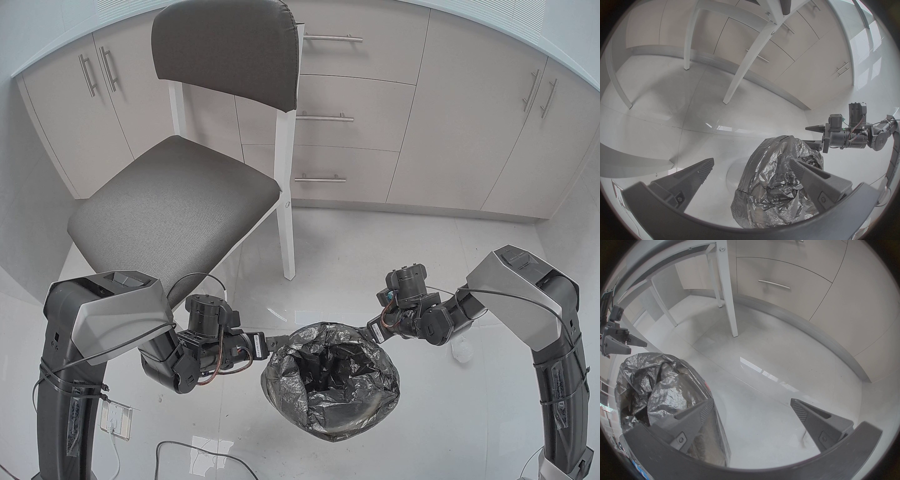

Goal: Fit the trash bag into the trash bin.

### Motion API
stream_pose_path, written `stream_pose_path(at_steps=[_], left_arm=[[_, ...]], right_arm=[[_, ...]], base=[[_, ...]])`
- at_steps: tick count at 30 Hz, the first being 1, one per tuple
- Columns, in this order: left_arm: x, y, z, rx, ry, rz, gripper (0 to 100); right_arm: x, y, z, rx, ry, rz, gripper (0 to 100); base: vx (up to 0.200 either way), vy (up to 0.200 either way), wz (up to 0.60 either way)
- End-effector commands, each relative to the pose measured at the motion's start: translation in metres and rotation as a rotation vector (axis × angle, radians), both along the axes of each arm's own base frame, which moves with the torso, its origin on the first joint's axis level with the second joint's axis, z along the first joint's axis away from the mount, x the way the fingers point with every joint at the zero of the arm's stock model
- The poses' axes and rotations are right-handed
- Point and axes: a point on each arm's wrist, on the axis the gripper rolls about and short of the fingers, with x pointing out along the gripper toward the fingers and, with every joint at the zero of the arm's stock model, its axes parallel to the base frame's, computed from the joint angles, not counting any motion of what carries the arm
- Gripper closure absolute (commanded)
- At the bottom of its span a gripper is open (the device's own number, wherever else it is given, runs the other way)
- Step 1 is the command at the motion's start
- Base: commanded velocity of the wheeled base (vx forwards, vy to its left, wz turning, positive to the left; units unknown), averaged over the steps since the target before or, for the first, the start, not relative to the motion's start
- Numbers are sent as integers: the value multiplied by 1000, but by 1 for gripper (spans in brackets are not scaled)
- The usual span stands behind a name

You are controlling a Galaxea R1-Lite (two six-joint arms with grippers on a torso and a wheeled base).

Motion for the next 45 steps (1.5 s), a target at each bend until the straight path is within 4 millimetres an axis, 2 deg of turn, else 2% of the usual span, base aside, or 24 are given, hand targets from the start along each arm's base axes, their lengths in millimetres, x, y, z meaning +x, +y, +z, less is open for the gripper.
stream_pose_path(at_steps=[1, 7, 13, 17, 18, 21, 23, 25, 26, 28, 32, 45], left_arm=[[0, 0, -1, 0, 1, 0, 0], [0, 0, 0, -1, -1, 0, 0], [0, 0, 0, -1, -1, 0, 0], [0, 0, 0, -1, -1, 0, 0], [0, 0, 0, -1, -1, 0, 0], [0, 0, 0, -1, -1, 0, 0], [0, -1, 0, 0, -1, 0, 0], [0, 0, -1, 1, 1, 1, 0], [0, 0, -1, 1, 2, 1, 0], [0, 0, -1, 1, 2, 1, 0], [0, 0, -1, 1, 1, 1, 0], [0, 0, -1, 0, -2, 1, 0]], right_arm=[[4, -6, -11, -6, 16, -16, 0], [7, -10, -9, -8, 5, -31, 0], [6, -12, 8, 6, -21, -36, 0], [-8, -5, 30, 38, -51, -10, 0], [-17, 3, 41, 62, -65, 14, 0], [-33, 12, 48, 90, -50, 67, 0], [-47, 20, 43, 95, -13, 116, 0], [-49, 22, 41, 94, -3, 123, 0], [-55, 29, 28, 79, 30, 143, 0], [-56, 32, 17, 71, 45, 149, 0], [-53, 40, -8, 67, 37, 158, 0], [-34, 24, -28, 59, 45, 103, 0]], base=[[0, 0, 0], [0, 0, 0], [0, 0, 0], [0, 0, 0], [0, 0, 0], [0, 0, 0], [0, 0, 0], [0, 0, 0], [0, 0, 0], [0, 0, 0], [0, 0, 0], [0, 0, 0]])
